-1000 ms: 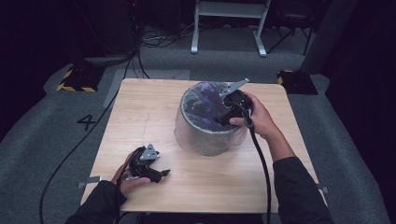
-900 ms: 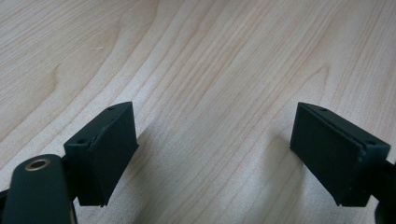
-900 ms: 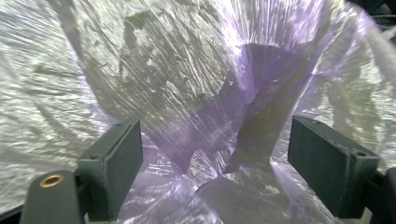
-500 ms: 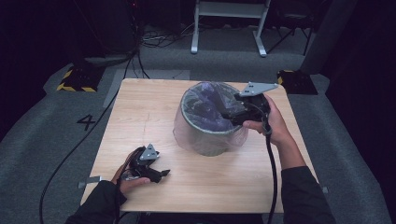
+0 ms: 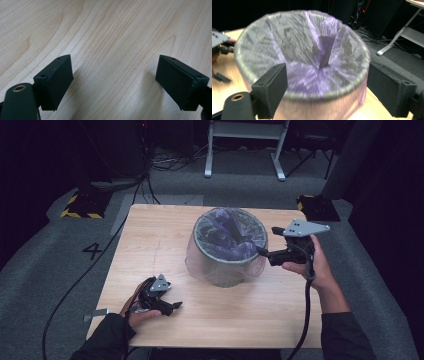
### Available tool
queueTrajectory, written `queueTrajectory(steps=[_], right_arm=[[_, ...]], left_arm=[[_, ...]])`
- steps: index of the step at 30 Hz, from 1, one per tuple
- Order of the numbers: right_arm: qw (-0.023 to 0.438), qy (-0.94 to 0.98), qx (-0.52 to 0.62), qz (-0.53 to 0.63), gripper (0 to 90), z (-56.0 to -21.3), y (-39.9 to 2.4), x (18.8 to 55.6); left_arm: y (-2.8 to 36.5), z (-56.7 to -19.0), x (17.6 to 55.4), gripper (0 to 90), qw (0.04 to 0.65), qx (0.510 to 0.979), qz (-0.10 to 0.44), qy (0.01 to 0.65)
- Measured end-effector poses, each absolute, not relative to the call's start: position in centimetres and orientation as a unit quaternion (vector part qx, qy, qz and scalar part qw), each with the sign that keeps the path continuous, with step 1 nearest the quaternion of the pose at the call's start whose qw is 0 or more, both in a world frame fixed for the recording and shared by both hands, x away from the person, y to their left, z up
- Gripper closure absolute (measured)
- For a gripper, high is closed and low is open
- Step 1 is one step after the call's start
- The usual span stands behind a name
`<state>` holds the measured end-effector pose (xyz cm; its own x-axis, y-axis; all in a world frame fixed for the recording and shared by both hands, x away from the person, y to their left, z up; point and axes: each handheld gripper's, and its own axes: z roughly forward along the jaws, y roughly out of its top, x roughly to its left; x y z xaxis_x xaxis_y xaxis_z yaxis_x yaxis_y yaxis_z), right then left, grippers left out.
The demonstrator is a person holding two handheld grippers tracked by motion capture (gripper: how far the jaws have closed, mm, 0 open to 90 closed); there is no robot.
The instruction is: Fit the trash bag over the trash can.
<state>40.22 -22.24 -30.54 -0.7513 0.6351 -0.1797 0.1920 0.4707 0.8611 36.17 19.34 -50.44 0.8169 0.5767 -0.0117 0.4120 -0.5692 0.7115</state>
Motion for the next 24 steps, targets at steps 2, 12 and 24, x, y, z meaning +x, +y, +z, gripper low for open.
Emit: queueTrajectory(steps=[2, 12, 24], right_arm=[[0.248, 0.822, 0.251, 0.448, 16.8, -30.9, -22.6, 39.7], [0.261, 0.838, 0.256, 0.404, 16.9, -34.1, -24.2, 37.4], [0.266, 0.842, 0.304, 0.358, 18.4, -41.3, -25.5, 35.4]], left_arm=[[19.3, -50.4, 36.2, 13.8, 0.369, 0.879, 0.111, 0.281], [19.4, -50.4, 36.1, 14.5, 0.369, 0.878, 0.114, 0.281], [19.5, -50.4, 35.9, 14.5, 0.369, 0.879, 0.114, 0.279]])
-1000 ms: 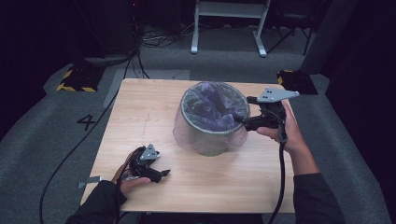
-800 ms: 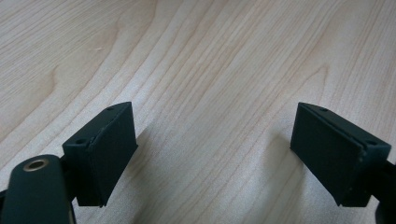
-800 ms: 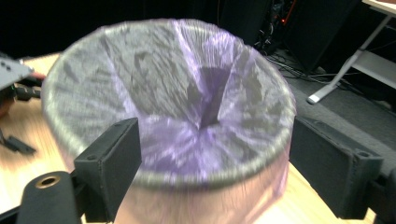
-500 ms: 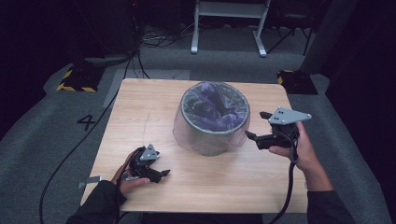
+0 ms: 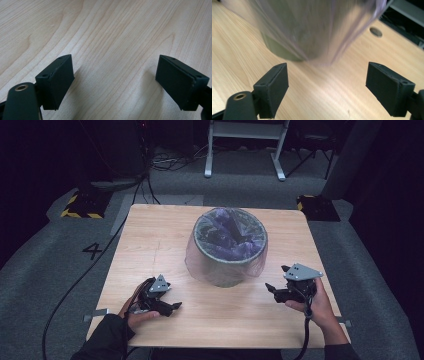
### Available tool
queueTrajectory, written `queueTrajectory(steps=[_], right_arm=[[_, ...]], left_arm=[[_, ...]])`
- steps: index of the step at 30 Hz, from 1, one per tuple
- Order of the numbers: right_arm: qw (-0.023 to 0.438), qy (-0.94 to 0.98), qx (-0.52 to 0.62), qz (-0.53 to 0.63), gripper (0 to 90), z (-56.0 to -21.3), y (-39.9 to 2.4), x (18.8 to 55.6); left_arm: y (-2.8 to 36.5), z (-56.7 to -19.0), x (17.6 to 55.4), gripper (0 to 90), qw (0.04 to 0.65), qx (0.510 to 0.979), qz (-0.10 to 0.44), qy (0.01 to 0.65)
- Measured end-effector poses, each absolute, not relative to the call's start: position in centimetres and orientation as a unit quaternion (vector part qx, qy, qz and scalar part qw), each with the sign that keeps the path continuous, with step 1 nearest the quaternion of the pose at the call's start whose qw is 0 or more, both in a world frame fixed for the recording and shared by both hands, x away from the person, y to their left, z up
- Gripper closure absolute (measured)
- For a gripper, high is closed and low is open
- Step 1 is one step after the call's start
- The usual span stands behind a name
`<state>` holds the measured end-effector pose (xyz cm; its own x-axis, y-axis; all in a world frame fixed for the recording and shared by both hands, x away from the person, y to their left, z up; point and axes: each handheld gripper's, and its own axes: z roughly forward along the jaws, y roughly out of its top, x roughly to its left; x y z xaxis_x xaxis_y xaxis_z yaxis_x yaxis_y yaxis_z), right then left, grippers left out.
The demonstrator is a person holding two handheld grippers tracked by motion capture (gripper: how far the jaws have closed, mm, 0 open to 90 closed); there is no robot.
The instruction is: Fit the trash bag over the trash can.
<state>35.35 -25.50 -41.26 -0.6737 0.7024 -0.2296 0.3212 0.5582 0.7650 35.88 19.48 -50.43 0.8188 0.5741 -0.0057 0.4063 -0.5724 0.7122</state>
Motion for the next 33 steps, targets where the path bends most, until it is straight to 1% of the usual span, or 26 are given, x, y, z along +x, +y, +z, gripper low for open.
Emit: queueTrajectory(steps=[3, 10, 12, 18, 20, 27, 33], right_arm=[[0.256, 0.844, 0.314, 0.351, 18.4, -42.9, -26.3, 35.5], [0.258, 0.847, 0.329, 0.329, 17.8, -46.1, -28.2, 35.2], [0.245, 0.851, 0.334, 0.324, 17.5, -46.9, -28.7, 35.1], [0.227, 0.842, 0.358, 0.334, 16.8, -48.7, -30.3, 34.2], [0.213, 0.835, 0.373, 0.344, 16.8, -49.3, -31.0, 33.9], [0.187, 0.817, 0.409, 0.361, 16.4, -50.4, -32.8, 32.7], [0.191, 0.809, 0.425, 0.357, 15.5, -50.4, -33.3, 32.4]], left_arm=[[19.7, -50.4, 35.6, 14.5, 0.369, 0.88, 0.113, 0.278], [19.8, -50.4, 35.5, 14.5, 0.369, 0.88, 0.113, 0.276], [19.8, -50.4, 35.5, 14.5, 0.369, 0.88, 0.113, 0.277], [19.8, -50.4, 35.4, 14.5, 0.369, 0.88, 0.113, 0.277], [19.8, -50.4, 35.4, 14.5, 0.369, 0.88, 0.113, 0.277], [19.8, -50.4, 35.4, 14.4, 0.369, 0.88, 0.112, 0.277], [19.8, -50.4, 35.4, 14.1, 0.369, 0.88, 0.112, 0.276]])
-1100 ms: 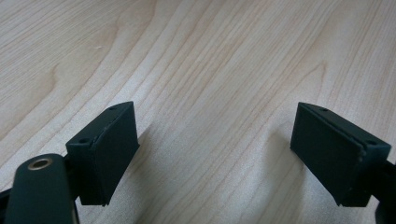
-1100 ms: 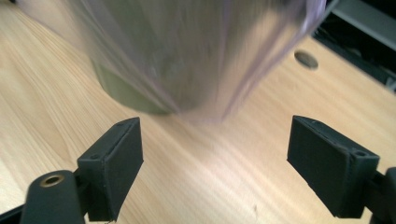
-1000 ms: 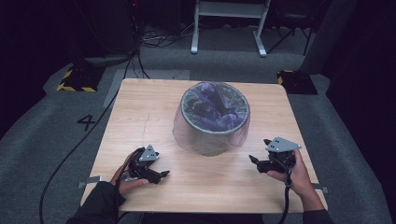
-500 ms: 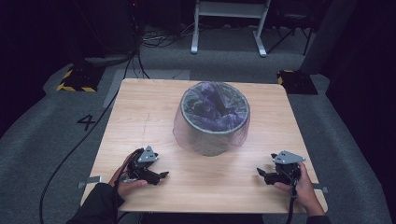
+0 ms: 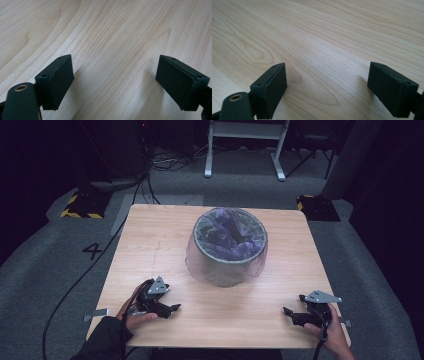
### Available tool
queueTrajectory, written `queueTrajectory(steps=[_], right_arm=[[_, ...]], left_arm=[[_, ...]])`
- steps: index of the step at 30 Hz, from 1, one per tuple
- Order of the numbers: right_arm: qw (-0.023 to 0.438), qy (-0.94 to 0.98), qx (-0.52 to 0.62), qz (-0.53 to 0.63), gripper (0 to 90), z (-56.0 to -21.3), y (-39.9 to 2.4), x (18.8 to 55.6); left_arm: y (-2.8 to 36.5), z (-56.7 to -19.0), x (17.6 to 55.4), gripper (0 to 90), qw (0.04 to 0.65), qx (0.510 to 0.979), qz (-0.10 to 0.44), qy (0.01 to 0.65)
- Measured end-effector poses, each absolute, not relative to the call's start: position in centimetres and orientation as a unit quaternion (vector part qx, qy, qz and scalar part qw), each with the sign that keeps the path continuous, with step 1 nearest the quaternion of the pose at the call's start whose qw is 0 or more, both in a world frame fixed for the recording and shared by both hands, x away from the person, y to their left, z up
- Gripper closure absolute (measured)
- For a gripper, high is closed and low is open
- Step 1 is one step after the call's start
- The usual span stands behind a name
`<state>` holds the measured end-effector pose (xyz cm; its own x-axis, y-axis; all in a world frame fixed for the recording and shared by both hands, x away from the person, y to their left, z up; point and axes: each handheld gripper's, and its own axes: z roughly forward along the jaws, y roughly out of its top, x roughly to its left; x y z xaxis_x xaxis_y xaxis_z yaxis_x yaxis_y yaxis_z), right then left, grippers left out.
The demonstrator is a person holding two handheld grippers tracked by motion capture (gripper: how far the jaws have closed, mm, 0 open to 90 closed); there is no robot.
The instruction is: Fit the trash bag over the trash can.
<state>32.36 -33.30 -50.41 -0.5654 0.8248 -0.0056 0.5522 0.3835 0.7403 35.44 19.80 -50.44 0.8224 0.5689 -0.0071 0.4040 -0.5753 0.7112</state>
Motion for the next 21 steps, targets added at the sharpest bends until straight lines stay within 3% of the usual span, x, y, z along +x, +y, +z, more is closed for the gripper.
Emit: queueTrajectory(steps=[21], right_arm=[[0.191, 0.81, 0.425, 0.356, 14.1, -50.43, -33.29, 32.47]], left_arm=[[19.73, -50.46, 35.53, 13.5, 0.37, 0.881, 0.11, 0.275]])
